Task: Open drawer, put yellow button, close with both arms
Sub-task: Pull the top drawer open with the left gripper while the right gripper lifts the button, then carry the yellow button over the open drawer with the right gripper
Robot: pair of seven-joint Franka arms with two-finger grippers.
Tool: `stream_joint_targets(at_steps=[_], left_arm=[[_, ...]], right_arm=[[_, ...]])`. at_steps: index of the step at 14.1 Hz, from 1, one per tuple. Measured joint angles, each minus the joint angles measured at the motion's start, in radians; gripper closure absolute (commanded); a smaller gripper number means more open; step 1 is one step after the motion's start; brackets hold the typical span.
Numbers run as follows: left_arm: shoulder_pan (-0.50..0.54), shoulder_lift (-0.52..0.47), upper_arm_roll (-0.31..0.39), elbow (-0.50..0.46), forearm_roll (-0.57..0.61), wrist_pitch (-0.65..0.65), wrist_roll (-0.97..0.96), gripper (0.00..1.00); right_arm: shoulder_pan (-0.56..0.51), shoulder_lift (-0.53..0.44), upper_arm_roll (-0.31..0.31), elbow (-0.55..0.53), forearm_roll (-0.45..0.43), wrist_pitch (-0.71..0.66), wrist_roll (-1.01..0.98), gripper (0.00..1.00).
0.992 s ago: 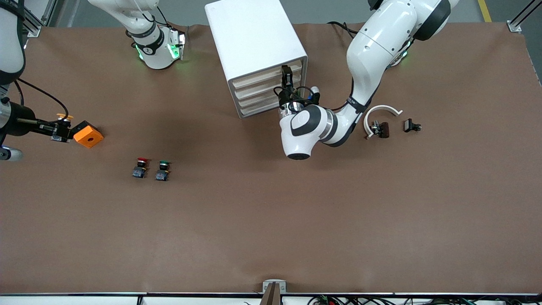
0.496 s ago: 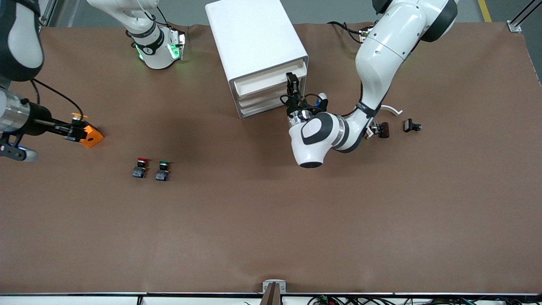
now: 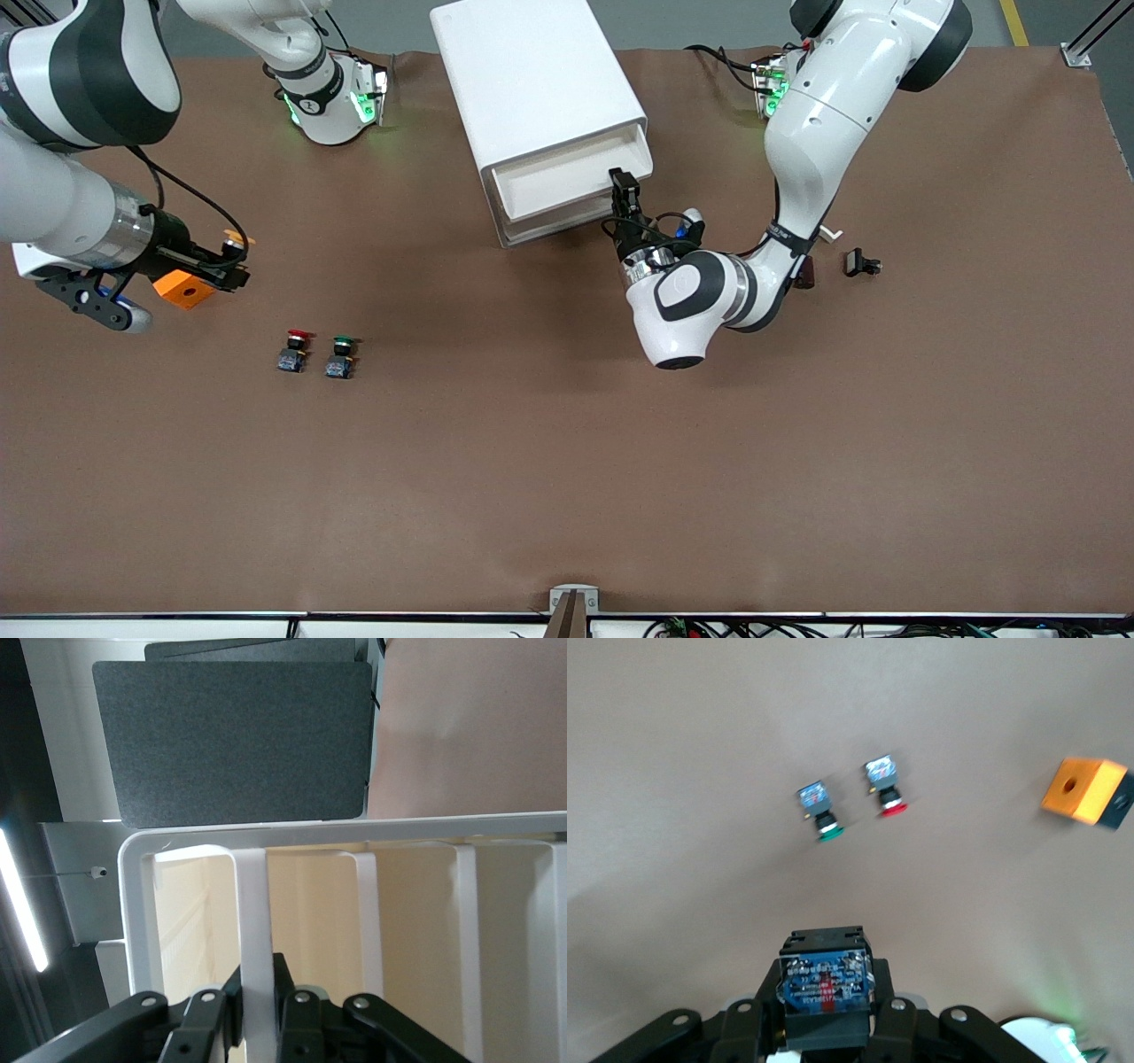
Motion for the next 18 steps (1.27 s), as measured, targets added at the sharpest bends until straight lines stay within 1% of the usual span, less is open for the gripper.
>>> stream_joint_targets(at_steps=[3,5,7,9,13,17,18], left_arm=[[0.036,0.001,0.001,0.012,-0.001,0.013,-0.003,0.93],[0.064,0.004,0.001,0.025,-0.006,0.024,-0.009,0.89],[0.088,0.009,0.002,0.037,-0.013,0.033,-0.010,0.89],[0.108,0.014,0.002,0.047,-0.018,0.037,-0.010,0.89],[0.134,0.020,0.002,0.059,-0.022,0.053,-0.010,0.85],[0.137,0.022,0.002,0.063,-0.022,0.065,-0.010,0.73],[0.137,0.022,0.002,0.064,-0.022,0.068,-0.010,0.68]], right_arm=[[0.039,0.000,0.000,0.000,0.014,0.002,0.090,1.00],[0.084,0.000,0.001,-0.002,0.022,0.010,0.156,1.00],[0.130,-0.001,0.001,-0.008,0.038,0.032,0.228,1.00],[0.193,-0.004,0.002,-0.009,0.044,0.053,0.319,1.00],[0.343,-0.015,0.004,-0.010,0.045,0.110,0.532,1.00],[0.470,-0.015,0.003,-0.012,0.038,0.165,0.690,1.00],[0.495,-0.015,0.003,-0.013,0.038,0.179,0.726,1.00]])
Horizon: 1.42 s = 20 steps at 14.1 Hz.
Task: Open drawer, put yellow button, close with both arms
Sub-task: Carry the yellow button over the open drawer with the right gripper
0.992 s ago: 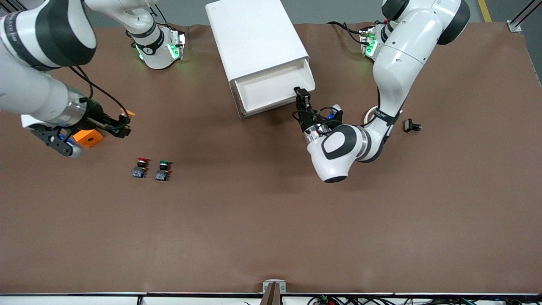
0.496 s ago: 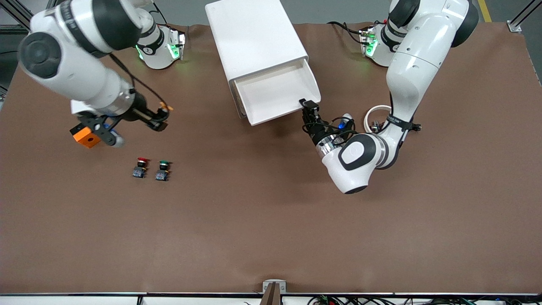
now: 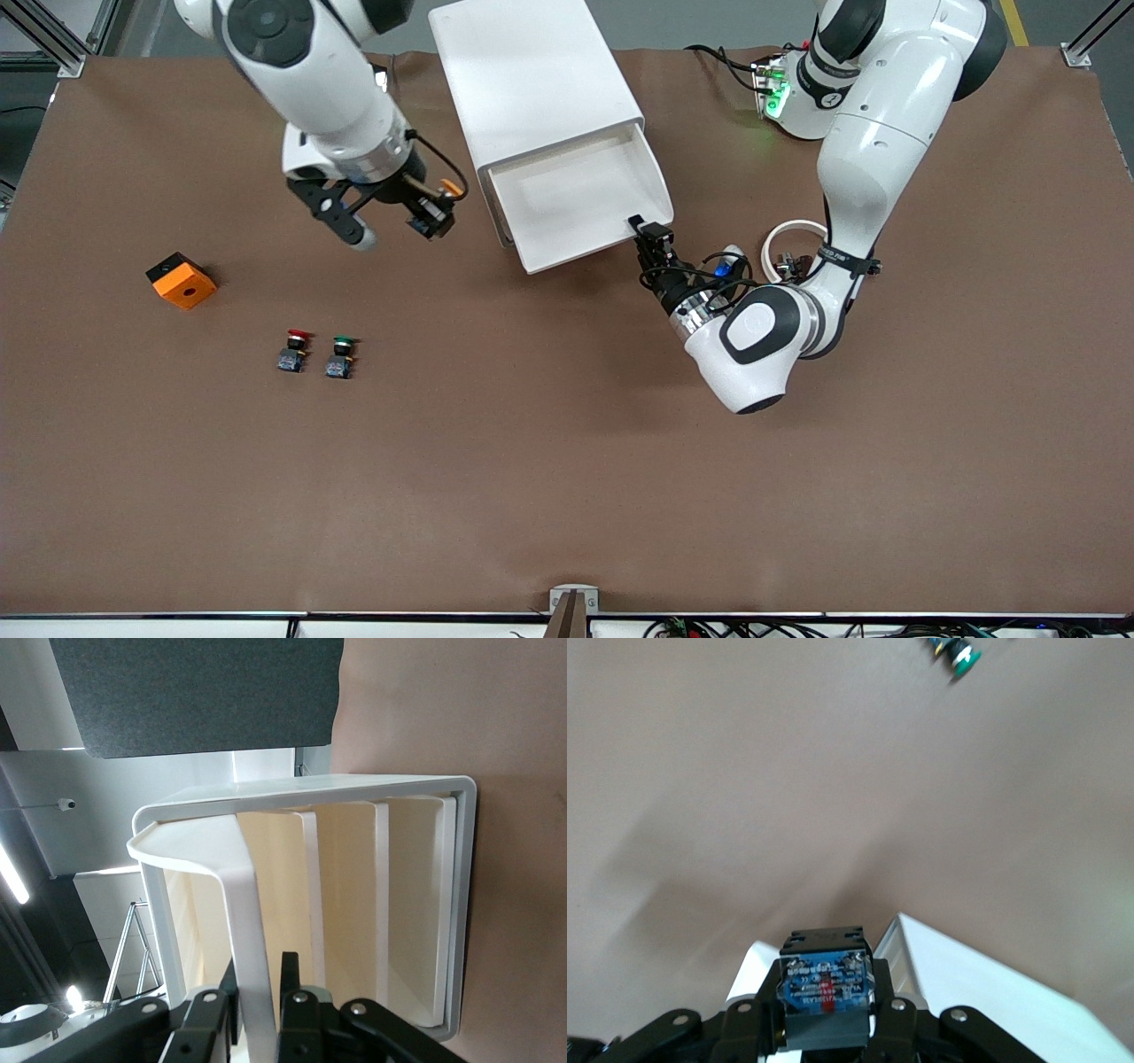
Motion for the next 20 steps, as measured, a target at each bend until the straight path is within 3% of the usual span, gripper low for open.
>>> stream_joint_targets(at_steps=[3,5,6,7,20], left_arm=[[0.000,0.003,0.001,0.000,0.000,0.010,0.000,0.45],[0.001,0.006,0.001,0.000,0.000,0.013,0.000,0.23],[0.001,0.008,0.002,0.000,0.000,0.014,0.000,0.07],[0.001,0.009,0.003,0.000,0.000,0.015,0.000,0.00],[0.001,0.009,-0.004,0.017,0.000,0.015,0.010,0.00]], right_arm=[[0.070,0.001,-0.001,-0.003,-0.007,0.041,0.088,1.00],[0.114,0.004,0.000,-0.009,-0.024,0.073,0.157,1.00],[0.136,0.009,-0.001,-0.013,-0.033,0.086,0.190,1.00],[0.158,0.016,-0.001,-0.019,-0.040,0.099,0.223,1.00],[0.382,0.206,-0.001,-0.035,-0.122,0.280,0.486,1.00]])
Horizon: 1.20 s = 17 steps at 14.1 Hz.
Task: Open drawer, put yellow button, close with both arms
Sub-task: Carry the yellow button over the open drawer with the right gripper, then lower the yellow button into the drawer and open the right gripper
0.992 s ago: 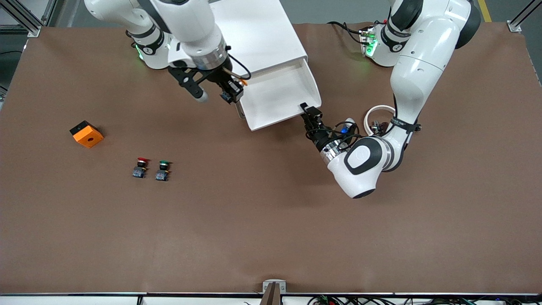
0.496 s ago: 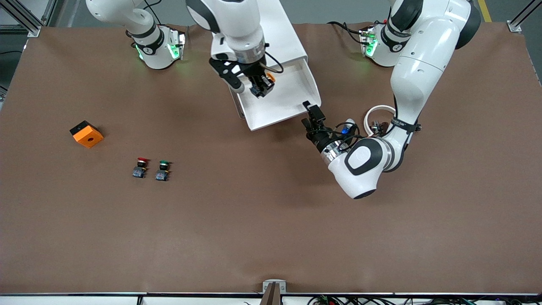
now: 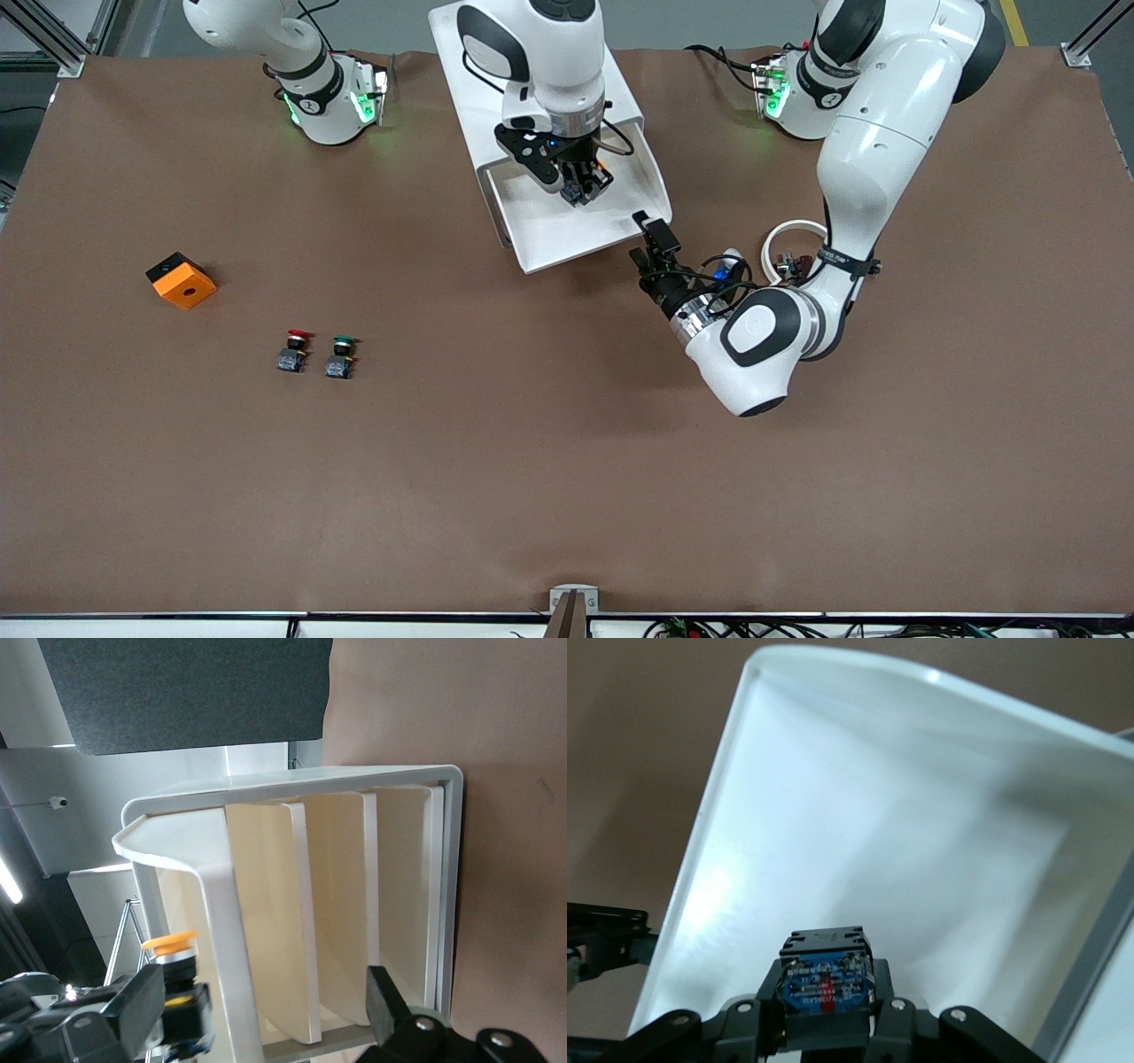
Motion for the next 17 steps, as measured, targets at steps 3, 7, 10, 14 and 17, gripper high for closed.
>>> stream_joint_targets(at_steps=[3,7,10,14,17], left_arm=[[-0.001,-0.002,-0.005,0.022,0.000,-0.001,0.007,0.00],[-0.001,-0.015,-0.007,0.048,0.000,-0.002,0.077,0.00],[0.001,-0.058,0.000,0.054,0.012,-0.003,0.199,0.00],[0.001,-0.107,0.002,0.054,0.090,-0.004,0.393,0.00],[0.002,-0.130,0.004,0.056,0.165,0.018,0.561,0.00]], right_arm=[[0.001,0.013,-0.004,0.000,-0.012,0.010,0.000,1.00],[0.001,0.014,-0.008,0.001,-0.022,0.015,0.000,1.00],[0.001,0.024,-0.011,0.001,-0.035,0.017,0.000,0.94],[0.000,0.038,-0.017,0.012,-0.038,0.024,0.000,0.00],[-0.005,0.038,-0.023,0.045,-0.039,0.022,0.000,0.00]])
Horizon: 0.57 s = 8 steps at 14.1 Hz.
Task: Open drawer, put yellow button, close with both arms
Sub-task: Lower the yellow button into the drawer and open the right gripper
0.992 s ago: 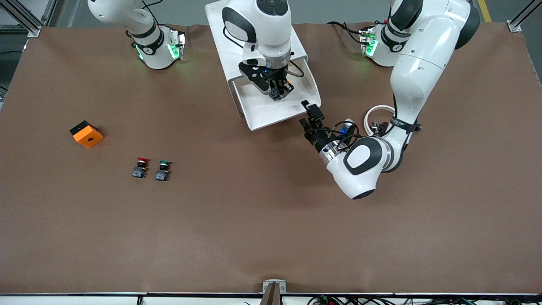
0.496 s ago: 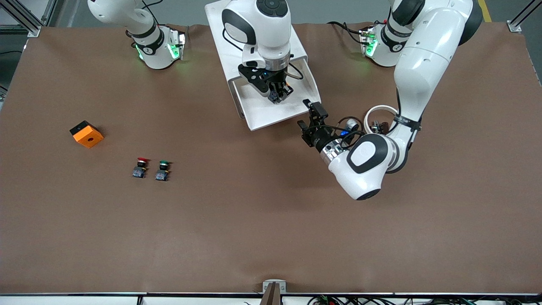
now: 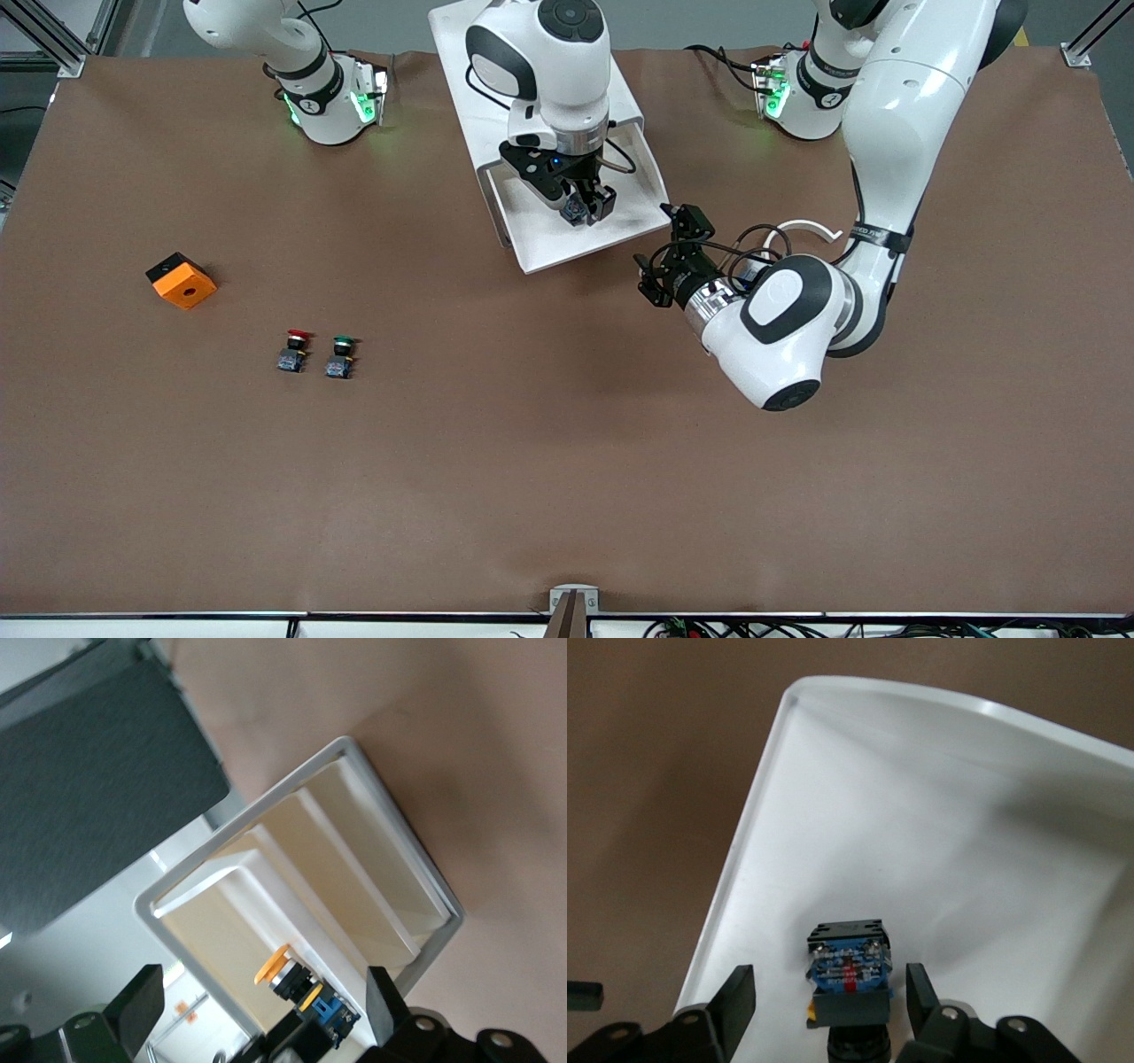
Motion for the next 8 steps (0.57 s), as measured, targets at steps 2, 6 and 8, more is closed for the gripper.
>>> stream_joint_targets(at_steps=[2,6,8], left_arm=[[0.000,-0.018,0.001,0.006,0.054,0.042,0.113,0.00],[-0.007,-0.081,-0.002,0.014,0.145,0.127,0.329,0.00],[-0.011,-0.101,-0.003,0.016,0.153,0.156,0.429,0.00]], right_arm=[[-0.021,0.000,-0.005,0.032,0.000,-0.032,-0.034,0.00],[-0.131,-0.015,-0.009,0.150,0.012,-0.249,-0.261,0.00],[-0.210,-0.052,-0.012,0.187,0.050,-0.333,-0.423,0.00]])
